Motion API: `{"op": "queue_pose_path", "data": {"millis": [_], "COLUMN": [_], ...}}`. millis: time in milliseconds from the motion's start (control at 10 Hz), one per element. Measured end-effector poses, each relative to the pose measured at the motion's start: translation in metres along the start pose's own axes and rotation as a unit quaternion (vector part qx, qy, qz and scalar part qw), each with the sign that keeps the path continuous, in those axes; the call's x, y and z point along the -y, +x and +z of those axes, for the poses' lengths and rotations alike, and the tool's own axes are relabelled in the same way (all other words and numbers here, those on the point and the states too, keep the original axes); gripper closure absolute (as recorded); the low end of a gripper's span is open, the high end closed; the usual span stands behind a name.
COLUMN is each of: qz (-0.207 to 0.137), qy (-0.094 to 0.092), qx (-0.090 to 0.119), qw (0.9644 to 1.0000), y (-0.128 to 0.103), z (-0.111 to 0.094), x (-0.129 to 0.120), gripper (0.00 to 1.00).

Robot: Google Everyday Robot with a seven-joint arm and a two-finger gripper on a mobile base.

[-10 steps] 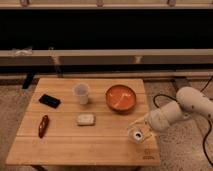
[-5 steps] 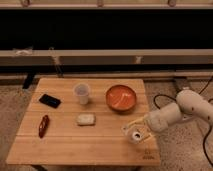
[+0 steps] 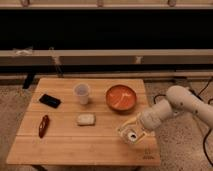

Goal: Stand the bottle upright

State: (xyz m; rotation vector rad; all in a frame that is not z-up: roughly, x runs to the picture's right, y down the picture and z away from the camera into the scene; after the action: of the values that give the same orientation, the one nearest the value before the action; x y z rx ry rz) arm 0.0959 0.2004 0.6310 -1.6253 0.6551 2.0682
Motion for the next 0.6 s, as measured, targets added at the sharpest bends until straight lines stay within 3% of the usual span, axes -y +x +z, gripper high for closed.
{"op": "queue_pose_path", "data": {"millis": [200, 600], "qz": [-0.012, -0.011], "qy": [0.020, 0.020], "qx": [-0.012, -0.012], "qw": [0.9997, 0.9997], "y": [-0.0022, -0.0021], "z": [0.0097, 0.0094], "x": [-0.0014, -0.0010], "gripper": [1.00, 1.00]}}
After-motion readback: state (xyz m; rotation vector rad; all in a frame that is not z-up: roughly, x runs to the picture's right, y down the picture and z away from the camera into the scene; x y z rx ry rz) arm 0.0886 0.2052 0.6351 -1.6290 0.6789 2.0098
